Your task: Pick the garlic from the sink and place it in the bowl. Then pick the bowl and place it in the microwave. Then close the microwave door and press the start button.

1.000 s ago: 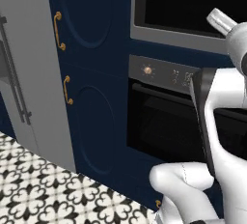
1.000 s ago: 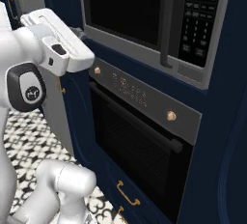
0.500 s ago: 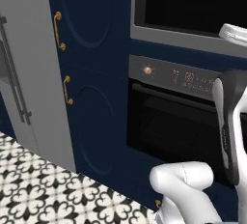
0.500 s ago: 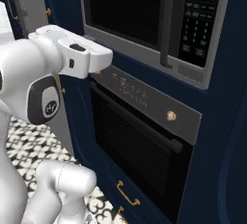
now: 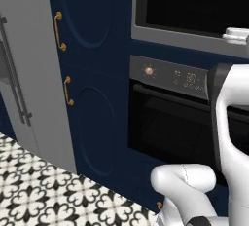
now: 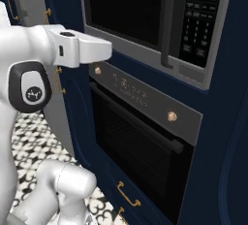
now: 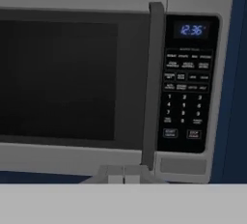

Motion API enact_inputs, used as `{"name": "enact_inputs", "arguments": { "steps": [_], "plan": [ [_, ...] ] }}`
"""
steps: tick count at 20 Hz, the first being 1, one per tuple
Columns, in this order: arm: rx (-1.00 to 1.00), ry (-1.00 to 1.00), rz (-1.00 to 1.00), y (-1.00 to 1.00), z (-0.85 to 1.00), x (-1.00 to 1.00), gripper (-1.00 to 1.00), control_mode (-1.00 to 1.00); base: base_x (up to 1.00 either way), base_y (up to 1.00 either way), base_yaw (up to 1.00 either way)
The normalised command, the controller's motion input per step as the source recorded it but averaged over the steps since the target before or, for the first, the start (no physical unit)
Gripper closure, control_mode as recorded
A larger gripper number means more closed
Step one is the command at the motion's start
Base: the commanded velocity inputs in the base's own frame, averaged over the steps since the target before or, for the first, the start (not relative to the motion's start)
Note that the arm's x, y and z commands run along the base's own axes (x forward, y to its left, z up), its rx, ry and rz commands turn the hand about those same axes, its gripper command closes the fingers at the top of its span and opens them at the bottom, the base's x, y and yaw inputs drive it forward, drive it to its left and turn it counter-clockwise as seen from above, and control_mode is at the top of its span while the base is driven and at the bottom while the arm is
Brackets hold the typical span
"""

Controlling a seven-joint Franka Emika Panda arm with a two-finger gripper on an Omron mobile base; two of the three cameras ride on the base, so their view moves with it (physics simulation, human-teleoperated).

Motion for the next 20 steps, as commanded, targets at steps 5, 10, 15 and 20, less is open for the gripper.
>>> {"name": "enact_inputs", "arguments": {
  "steps": [5,10,15,20],
  "plan": [
    [-0.01,0.03,-0.08,-0.20,0.00,0.02,1.00,-1.00,0.00,0.00,0.00],
    [0.03,-0.03,0.00,-0.30,0.00,0.18,1.00,-1.00,0.00,0.00,0.00],
    [0.02,-0.01,0.00,-0.35,-0.01,0.13,1.00,-1.00,0.00,0.00,0.00],
    [0.01,0.00,0.00,-0.54,0.00,0.00,1.00,-1.00,0.00,0.00,0.00]
  ]
}}
